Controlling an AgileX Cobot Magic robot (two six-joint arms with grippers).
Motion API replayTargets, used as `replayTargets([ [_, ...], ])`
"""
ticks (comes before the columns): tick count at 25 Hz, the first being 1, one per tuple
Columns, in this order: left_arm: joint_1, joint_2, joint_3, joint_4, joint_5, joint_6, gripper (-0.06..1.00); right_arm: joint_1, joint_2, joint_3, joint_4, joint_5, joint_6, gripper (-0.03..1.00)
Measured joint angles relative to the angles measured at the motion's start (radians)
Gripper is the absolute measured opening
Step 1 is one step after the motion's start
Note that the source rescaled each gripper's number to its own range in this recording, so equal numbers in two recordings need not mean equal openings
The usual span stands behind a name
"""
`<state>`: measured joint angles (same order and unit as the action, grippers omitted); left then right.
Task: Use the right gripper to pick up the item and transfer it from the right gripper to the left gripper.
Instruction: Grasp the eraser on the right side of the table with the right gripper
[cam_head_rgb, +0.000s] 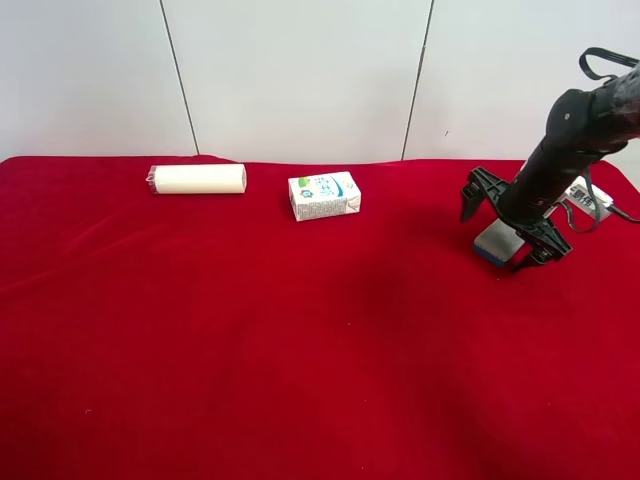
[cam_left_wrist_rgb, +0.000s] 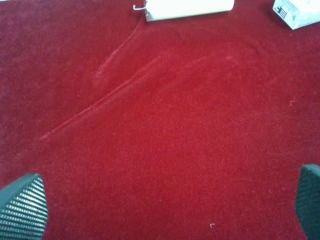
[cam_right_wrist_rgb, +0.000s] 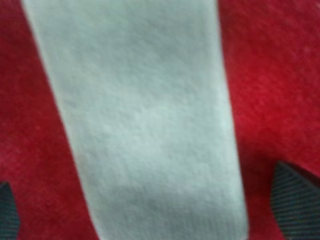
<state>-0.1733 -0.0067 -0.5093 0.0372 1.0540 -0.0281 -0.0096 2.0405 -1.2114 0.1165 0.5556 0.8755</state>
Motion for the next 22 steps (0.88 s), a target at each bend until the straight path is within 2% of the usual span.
replayTargets([
  [4, 0.000, 0.000, 0.000, 0.000, 0.000, 0.000, 1.00, 0.000, 0.039, -0.056, 0.000, 0.066, 0.000, 1.00],
  [15, 0.000, 0.000, 0.000, 0.000, 0.000, 0.000, 1.00, 0.013, 0.048, -0.071, -0.007, 0.094, 0.000, 1.00],
  [22, 0.000, 0.000, 0.000, 0.000, 0.000, 0.000, 1.00, 0.025, 0.049, -0.072, 0.000, 0.182, 0.025, 1.00],
])
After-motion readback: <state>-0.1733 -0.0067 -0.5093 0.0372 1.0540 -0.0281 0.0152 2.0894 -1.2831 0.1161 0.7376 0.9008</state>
